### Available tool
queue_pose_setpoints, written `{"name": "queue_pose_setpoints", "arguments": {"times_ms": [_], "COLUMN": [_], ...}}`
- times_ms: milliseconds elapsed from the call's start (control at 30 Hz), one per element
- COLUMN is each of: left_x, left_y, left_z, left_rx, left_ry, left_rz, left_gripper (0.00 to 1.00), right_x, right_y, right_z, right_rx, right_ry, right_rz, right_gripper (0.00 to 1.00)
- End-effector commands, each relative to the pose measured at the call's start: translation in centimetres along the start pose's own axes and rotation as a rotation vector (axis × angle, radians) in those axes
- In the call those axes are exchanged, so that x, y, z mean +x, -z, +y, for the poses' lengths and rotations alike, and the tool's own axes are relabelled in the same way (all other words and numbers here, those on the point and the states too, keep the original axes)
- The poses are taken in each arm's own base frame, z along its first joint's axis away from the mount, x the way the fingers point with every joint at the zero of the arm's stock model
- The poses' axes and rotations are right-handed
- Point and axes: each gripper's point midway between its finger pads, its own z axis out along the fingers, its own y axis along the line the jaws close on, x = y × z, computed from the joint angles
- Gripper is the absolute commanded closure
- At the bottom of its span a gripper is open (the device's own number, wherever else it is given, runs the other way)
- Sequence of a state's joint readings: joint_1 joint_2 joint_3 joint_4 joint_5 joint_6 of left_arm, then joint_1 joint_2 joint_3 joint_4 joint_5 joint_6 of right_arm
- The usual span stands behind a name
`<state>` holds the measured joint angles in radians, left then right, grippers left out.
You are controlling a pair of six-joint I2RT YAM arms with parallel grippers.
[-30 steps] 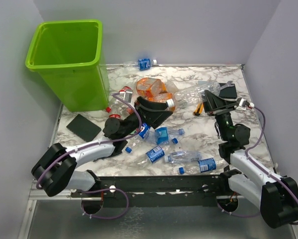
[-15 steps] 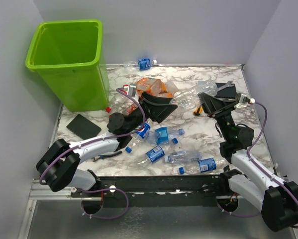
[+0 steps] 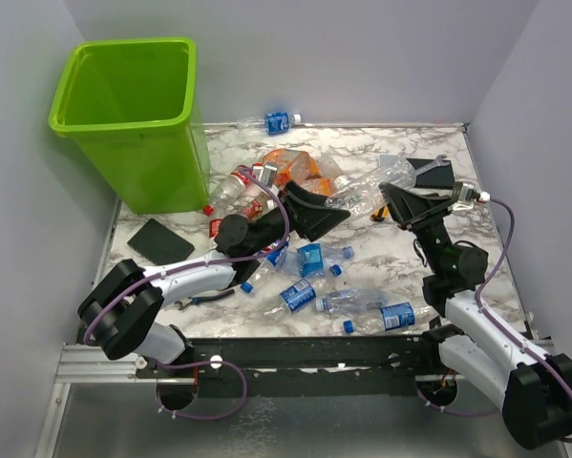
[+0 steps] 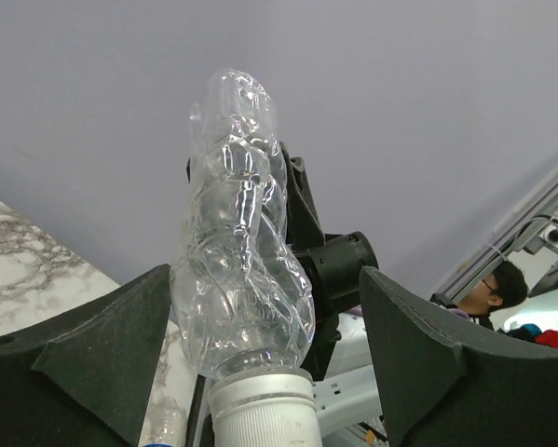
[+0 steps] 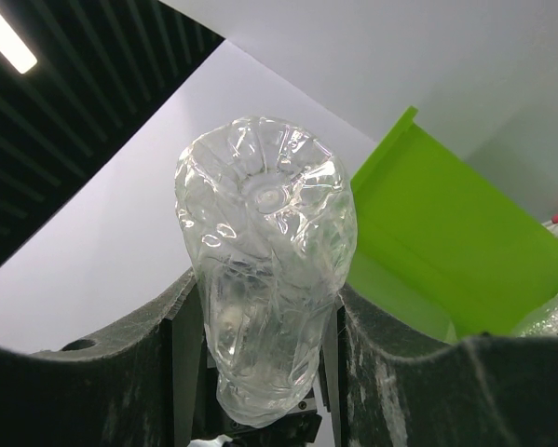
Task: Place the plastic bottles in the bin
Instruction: Place the plastic bottle in the trash bin.
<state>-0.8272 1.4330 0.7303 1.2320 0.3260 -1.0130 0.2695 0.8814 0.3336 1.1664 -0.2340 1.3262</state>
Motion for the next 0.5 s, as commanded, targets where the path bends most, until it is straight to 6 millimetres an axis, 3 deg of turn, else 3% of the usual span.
{"name": "queue_pose_setpoints", "arguments": {"times_ms": [0,100,367,400,433,467], "left_x": [0.3,0.1,-0.6,-0.5,-0.4,-0.4], "left_y": [0.2,0.3,-0.3,-0.3,-0.3,-0.2], "left_z": [-1.3,-1.4,-1.9,-2.0,-2.0,-2.0], "left_rx": [0.050,0.046,0.060,0.063,0.064,0.067], "left_ry": [-0.007,-0.005,-0.022,-0.023,-0.026,-0.033], "left_rz": [0.018,0.012,-0.008,-0.005,-0.001,0.003], "left_gripper": [0.17,0.23,0.64,0.69,0.74,0.78], "right_x": [-0.1,-0.1,0.5,0.7,0.9,1.3], "right_y": [0.6,0.3,0.2,0.3,0.3,0.2], "right_z": [0.6,1.1,1.0,1.1,1.1,1.0], "right_rx": [-0.021,-0.035,-0.035,-0.034,-0.028,-0.012], "right_ry": [0.033,0.056,0.065,0.070,0.078,0.085], "right_rz": [-0.010,-0.004,0.036,0.047,0.062,0.091], "right_gripper": [0.74,0.75,0.73,0.69,0.56,0.37]}}
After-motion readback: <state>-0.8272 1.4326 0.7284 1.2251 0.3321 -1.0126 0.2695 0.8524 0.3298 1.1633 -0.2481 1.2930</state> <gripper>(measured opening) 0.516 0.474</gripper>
